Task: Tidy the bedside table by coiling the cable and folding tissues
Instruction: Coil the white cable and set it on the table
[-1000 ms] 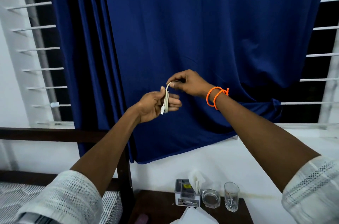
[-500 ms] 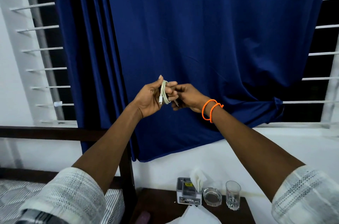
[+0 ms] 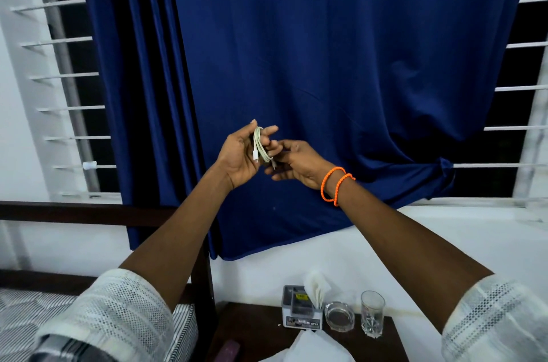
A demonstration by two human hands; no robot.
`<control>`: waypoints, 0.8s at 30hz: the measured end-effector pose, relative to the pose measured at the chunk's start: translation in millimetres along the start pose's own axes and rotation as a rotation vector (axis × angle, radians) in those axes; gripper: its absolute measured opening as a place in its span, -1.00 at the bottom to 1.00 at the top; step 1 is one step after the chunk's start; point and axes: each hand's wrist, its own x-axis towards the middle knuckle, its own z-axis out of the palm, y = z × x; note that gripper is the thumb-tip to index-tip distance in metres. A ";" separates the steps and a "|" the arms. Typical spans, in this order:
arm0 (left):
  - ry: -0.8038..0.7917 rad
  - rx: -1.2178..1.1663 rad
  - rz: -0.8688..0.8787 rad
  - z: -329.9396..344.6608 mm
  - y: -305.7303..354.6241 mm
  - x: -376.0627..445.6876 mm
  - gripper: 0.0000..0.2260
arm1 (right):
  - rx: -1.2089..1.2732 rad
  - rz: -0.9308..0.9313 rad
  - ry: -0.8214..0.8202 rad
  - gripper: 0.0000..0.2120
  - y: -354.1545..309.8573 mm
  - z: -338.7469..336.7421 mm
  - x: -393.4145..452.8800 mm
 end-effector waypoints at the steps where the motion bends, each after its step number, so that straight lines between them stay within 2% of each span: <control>1: 0.016 -0.004 0.006 0.5 -0.7 0.3 -0.61 | 0.018 0.008 0.013 -0.77 1.0 -0.1 0.5; 8: 0.101 -0.118 0.041 -0.6 -2.8 -2.5 -0.65 | 0.169 0.069 0.013 -0.96 8.5 2.1 2.7; 18: 0.247 -0.169 0.000 -14.4 -11.5 -3.2 -0.63 | 0.217 0.090 0.065 -0.74 12.8 14.2 2.6; 24: 0.389 -0.137 -0.018 -20.8 -13.3 -3.8 -0.63 | 0.248 0.096 0.051 -0.87 16.9 21.1 6.1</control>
